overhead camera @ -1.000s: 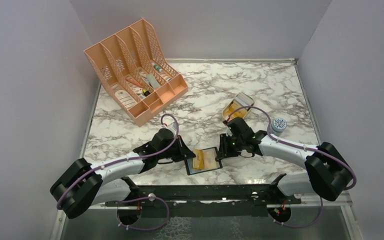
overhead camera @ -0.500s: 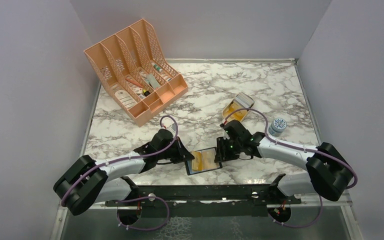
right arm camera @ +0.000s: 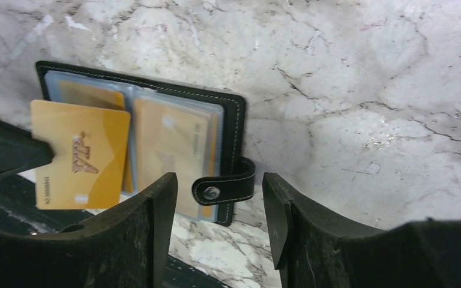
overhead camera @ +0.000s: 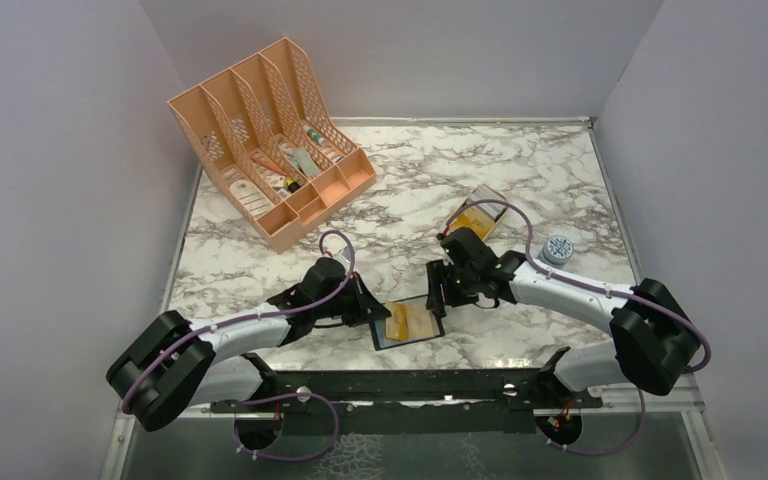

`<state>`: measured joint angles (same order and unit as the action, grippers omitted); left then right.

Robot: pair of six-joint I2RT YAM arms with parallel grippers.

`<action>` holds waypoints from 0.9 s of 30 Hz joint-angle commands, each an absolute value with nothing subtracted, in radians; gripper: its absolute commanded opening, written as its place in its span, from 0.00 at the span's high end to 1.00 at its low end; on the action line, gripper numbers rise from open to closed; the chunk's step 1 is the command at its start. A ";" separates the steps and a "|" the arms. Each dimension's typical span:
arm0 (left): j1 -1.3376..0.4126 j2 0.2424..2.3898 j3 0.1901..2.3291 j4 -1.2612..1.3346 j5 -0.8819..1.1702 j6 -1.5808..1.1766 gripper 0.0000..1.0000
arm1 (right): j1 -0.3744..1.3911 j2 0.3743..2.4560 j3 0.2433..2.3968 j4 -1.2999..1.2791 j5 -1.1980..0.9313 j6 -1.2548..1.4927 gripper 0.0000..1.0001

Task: Put the credit cards into the card holder
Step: Insert the credit card into the card holder.

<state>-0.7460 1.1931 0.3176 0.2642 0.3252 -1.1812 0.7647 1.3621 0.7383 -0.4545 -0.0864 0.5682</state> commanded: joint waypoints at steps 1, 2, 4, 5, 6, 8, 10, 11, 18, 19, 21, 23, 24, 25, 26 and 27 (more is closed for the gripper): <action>-0.741 1.201 0.313 0.308 0.335 -1.190 1.00 | 0.770 1.408 0.763 -0.470 -0.012 0.528 0.44; -0.741 1.205 0.313 0.312 0.335 -1.190 1.00 | 0.769 1.423 0.765 -0.465 -0.018 0.523 0.44; -0.741 1.208 0.311 0.316 0.334 -1.188 1.00 | 0.769 1.453 0.763 -0.452 -0.035 0.516 0.44; -0.742 1.209 0.311 0.317 0.333 -1.187 1.00 | 0.770 1.467 0.761 -0.446 -0.041 0.514 0.44; -0.741 1.210 0.310 0.317 0.332 -1.184 1.00 | 0.770 1.477 0.759 -0.442 -0.045 0.513 0.44; -0.741 1.216 0.310 0.318 0.330 -1.181 1.00 | 0.770 1.489 0.755 -0.438 -0.048 0.513 0.46; -0.740 1.223 0.307 0.318 0.328 -1.174 1.00 | 0.771 1.491 0.750 -0.433 -0.054 0.515 0.50; -0.741 1.226 0.308 0.316 0.327 -1.170 1.00 | 0.771 1.490 0.747 -0.430 -0.059 0.515 0.52; -0.741 1.268 0.310 0.317 0.329 -1.150 1.00 | 0.771 1.467 0.733 -0.432 -0.074 0.527 0.57; -0.741 1.274 0.311 0.319 0.332 -1.148 1.00 | 0.771 1.465 0.730 -0.432 -0.076 0.528 0.58; -0.741 1.279 0.312 0.322 0.334 -1.145 1.00 | 0.772 1.461 0.723 -0.433 -0.077 0.530 0.61; -0.742 1.278 0.311 0.321 0.332 -1.144 1.00 | 0.773 1.456 0.716 -0.434 -0.079 0.532 0.64; -0.741 1.277 0.311 0.322 0.332 -1.143 1.00 | 0.773 1.454 0.713 -0.435 -0.082 0.534 0.65; -0.741 1.276 0.310 0.322 0.331 -1.143 1.00 | 0.773 1.450 0.711 -0.435 -0.085 0.538 0.66; -0.741 1.276 0.311 0.321 0.331 -1.143 1.00 | 0.774 1.445 0.706 -0.433 -0.088 0.540 0.68; -0.741 1.276 0.311 0.321 0.331 -1.144 1.00 | 0.777 1.441 0.702 -0.433 -0.090 0.544 0.69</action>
